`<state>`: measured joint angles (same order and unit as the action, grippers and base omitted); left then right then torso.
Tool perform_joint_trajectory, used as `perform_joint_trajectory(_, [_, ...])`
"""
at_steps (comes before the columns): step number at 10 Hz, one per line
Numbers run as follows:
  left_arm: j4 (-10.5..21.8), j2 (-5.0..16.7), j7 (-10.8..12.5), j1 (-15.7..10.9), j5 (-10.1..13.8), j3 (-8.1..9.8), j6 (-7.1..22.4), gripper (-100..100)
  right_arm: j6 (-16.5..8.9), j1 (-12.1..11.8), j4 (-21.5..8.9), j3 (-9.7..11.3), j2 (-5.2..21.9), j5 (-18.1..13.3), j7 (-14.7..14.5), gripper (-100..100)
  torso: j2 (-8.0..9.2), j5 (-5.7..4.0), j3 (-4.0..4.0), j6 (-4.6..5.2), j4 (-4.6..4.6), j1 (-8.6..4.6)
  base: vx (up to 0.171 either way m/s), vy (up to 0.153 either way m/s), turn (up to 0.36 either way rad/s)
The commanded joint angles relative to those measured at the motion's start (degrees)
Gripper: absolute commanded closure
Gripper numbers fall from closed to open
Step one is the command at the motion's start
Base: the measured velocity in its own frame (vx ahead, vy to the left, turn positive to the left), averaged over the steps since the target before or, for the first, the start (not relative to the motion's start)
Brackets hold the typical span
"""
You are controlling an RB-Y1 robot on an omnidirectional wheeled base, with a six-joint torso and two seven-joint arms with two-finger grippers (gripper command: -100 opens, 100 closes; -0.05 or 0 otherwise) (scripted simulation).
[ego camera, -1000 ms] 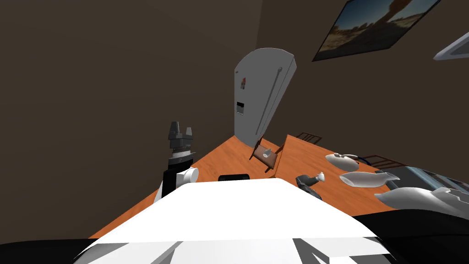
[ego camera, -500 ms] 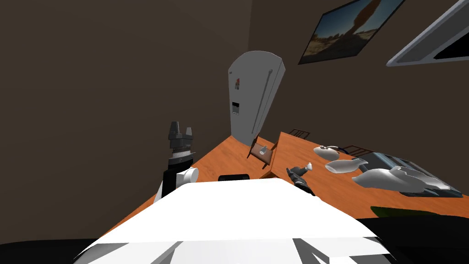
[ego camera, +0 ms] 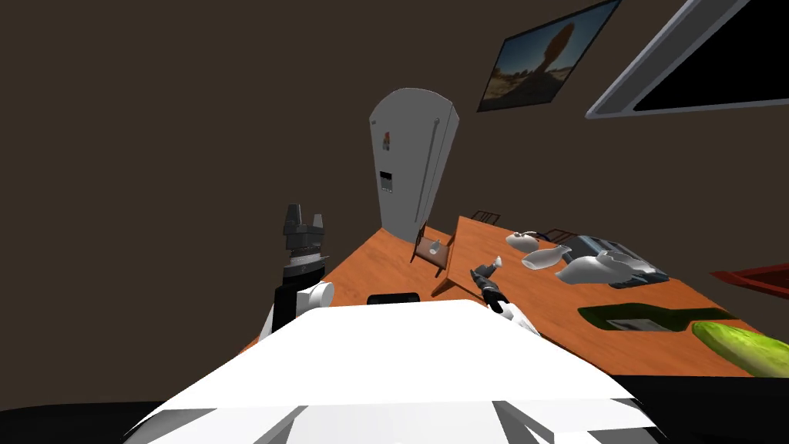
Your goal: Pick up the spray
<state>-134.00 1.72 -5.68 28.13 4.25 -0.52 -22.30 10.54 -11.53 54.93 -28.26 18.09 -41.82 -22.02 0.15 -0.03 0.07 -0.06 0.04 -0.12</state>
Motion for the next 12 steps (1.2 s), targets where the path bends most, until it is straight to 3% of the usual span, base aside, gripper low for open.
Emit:
perform_joint_trajectory(1, [0.0,0.0,0.0,0.0,0.0,0.0,0.0,0,-1.0,2.9,-1.4,1.6,0.8,-0.3,-0.2,-100,0.0,0.0,0.0,0.0,0.0,0.0,-0.04,-0.001,-0.19])
perform_joint_trajectory(2, [0.0,0.0,0.0,0.0,0.0,-0.01,0.0,0,-2.5,5.3,-3.9,3.0,2.6,-0.8,-0.5,-100,-0.02,0.0,0.0,-0.08,0.01,0.03,-0.051,-0.007,-0.353])
perform_joint_trajectory(3, [0.0,0.0,0.0,0.0,0.0,0.0,0.0,0,-2.5,6.7,-3.9,4.6,2.6,-0.8,-0.5,-100,0.03,0.01,0.02,0.01,0.01,0.0,-0.058,0.004,-0.164])
perform_joint_trajectory(4, [0.0,0.0,0.0,0.0,0.0,-0.01,0.0,0,-2.5,8.5,-3.9,4.6,2.6,-0.8,-0.5,-100,0.04,0.0,0.03,-0.09,0.02,0.06,-0.03,0.004,0.045])
perform_joint_trajectory(5, [0.0,0.0,0.0,0.0,0.0,-0.01,0.0,0,-4.1,10.0,-6.3,6.7,4.3,-1.4,-0.7,-100,-0.03,0.01,0.0,-0.1,0.01,0.08,-0.042,-0.011,-0.342])
perform_joint_trajectory(7, [0.0,0.0,0.0,0.0,0.0,-0.01,0.0,0,-4.1,13.0,-6.3,7.5,4.3,-1.4,-0.7,-100,0.02,0.01,0.02,-0.08,0.02,0.05,-0.035,0.001,-0.083])
perform_joint_trajectory(8, [0.0,0.0,0.0,0.0,0.0,-0.01,0.0,0,-5.7,15.6,-8.7,10.2,6.1,-1.9,-1.0,-100,-0.06,0.01,-0.02,-0.1,0.0,0.07,-0.037,-0.014,-0.371])
perform_joint_trajectory(9, [0.0,0.0,0.0,0.0,0.0,0.0,0.0,0,-5.7,17.5,-8.7,10.4,6.1,-1.9,-1.0,-100,0.0,0.02,-0.01,0.06,-0.02,0.01,-0.046,0.002,-0.161])
perform_joint_trajectory(11, [0.0,0.0,0.0,0.0,0.0,-0.01,0.0,0,-5.2,17.4,-8.9,10.1,6.0,-1.9,-1.3,-100,0.01,0.04,0.01,0.02,0.0,0.02,-0.013,-0.001,0.033])
perform_joint_trajectory(12, [0.0,0.0,0.0,0.0,0.0,-0.01,0.0,0,-5.5,17.4,-8.8,10.3,6.0,-1.9,-1.1,100,-0.02,0.03,-0.01,0.04,-0.02,0.01,-0.002,-0.002,-0.016])
